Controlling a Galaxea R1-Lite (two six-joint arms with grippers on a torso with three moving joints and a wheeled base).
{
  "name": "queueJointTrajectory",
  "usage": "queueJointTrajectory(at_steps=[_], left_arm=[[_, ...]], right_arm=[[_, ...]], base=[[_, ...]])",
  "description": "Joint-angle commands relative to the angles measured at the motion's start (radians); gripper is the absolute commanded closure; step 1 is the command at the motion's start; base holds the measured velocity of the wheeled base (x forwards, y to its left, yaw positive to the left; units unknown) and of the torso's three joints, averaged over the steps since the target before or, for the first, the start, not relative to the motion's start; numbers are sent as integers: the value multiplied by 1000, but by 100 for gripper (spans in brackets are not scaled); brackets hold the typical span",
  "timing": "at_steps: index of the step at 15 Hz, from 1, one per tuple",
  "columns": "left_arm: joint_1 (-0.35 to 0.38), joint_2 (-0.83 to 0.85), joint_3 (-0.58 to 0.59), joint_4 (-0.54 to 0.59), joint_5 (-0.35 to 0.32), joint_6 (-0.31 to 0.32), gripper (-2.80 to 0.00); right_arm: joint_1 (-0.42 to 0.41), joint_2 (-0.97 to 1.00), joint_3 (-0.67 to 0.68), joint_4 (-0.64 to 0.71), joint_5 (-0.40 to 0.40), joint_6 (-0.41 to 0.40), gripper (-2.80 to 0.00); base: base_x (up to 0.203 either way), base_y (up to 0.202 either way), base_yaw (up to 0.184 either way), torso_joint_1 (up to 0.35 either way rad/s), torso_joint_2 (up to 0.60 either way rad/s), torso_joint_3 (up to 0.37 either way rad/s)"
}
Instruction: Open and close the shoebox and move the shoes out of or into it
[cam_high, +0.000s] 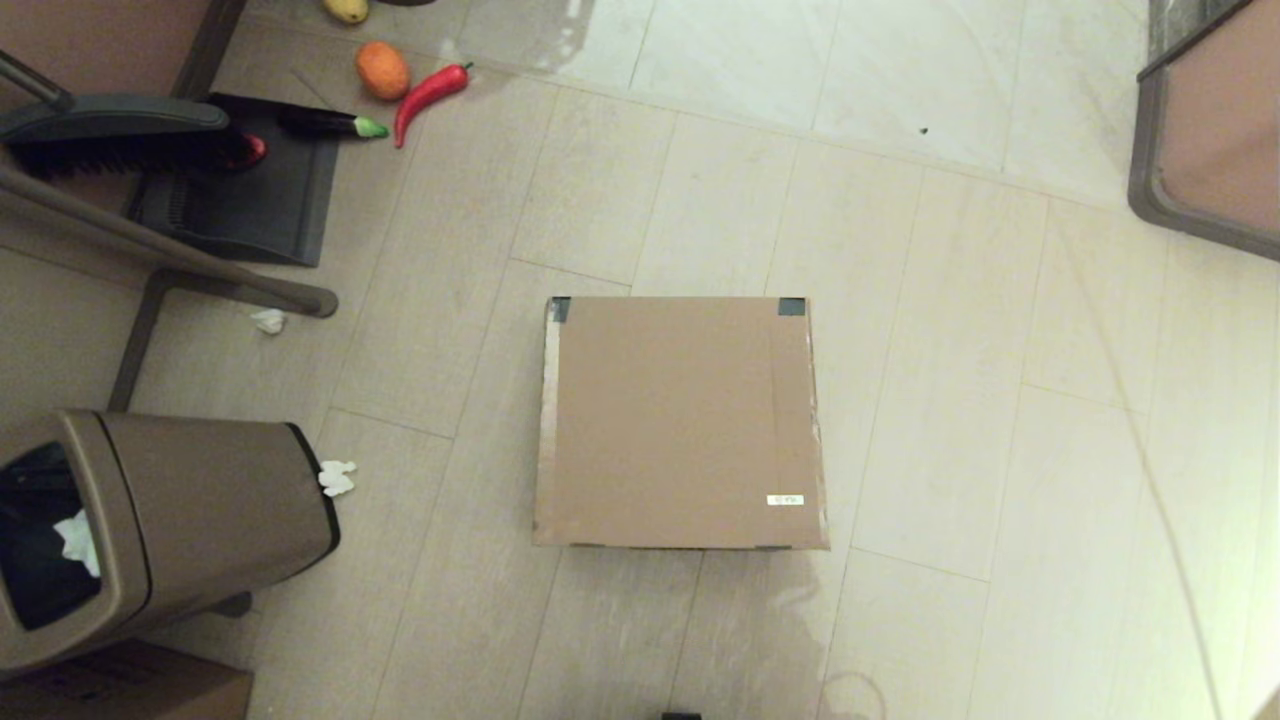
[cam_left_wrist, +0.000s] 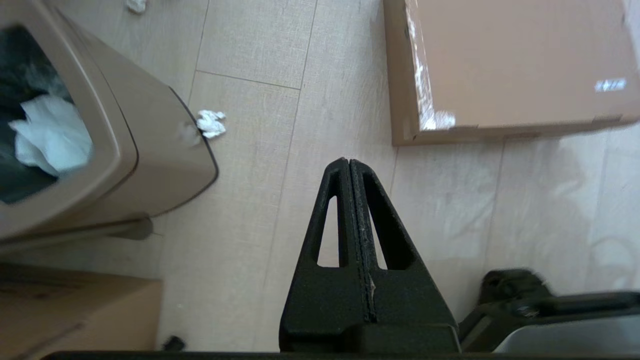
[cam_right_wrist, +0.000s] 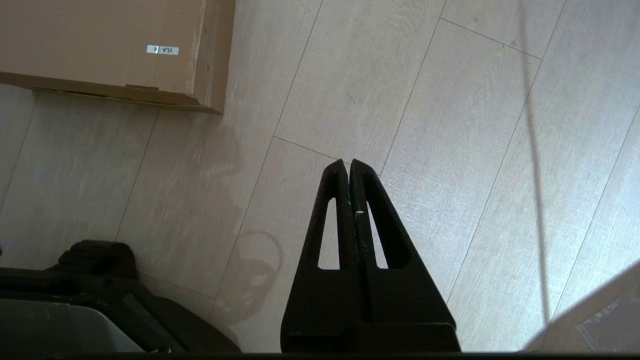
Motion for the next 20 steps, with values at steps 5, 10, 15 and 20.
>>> queueJointTrajectory(at_steps=[5,10,15,20], left_arm=[[0,1,38,-2,2,-25,0],[0,1,38,-2,2,-28,0],[0,1,38,-2,2,-28,0],[0,1,40,-58,2,-28,0]], right_arm=[[0,3,1,4,7,-12,0],[0,3,1,1,10,-38,0],[0,3,1,1,10,-35,0],[0,3,1,3,10,-37,0]], base=[[0,0,0,0,0,0],[0,0,0,0,0,0],[0,0,0,0,0,0],[0,0,0,0,0,0]])
